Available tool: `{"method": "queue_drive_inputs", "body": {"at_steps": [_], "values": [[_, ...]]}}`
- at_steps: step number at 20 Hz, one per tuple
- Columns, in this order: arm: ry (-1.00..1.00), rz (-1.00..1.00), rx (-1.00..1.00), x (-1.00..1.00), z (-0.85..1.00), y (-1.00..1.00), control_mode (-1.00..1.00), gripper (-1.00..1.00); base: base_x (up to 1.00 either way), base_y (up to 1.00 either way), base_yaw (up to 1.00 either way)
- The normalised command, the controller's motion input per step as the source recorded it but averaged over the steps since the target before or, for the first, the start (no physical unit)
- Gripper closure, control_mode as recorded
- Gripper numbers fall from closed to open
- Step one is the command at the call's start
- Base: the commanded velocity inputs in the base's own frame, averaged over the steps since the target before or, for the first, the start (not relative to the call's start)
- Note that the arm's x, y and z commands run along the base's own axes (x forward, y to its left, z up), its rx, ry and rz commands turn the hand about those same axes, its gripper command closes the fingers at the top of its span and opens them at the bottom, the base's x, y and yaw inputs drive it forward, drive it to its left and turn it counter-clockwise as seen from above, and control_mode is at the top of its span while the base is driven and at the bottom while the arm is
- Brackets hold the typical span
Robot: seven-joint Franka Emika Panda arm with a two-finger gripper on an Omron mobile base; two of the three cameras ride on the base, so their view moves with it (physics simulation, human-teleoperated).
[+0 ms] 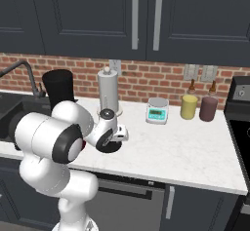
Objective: Close the lid blender by securely placing the lid on top.
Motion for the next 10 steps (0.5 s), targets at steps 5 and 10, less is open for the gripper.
{"method": "queue_drive_inputs", "body": {"at_steps": [5, 10], "values": [[0.0, 0.0, 0.0, 0.0, 0.0, 0.0, -1.0, 1.0, 0.0, 0.0, 0.0], [0.0, 0.0, 0.0, -0.04, 0.0, 0.0, -1.0, 1.0, 0.0, 0.0, 0.0]]}}
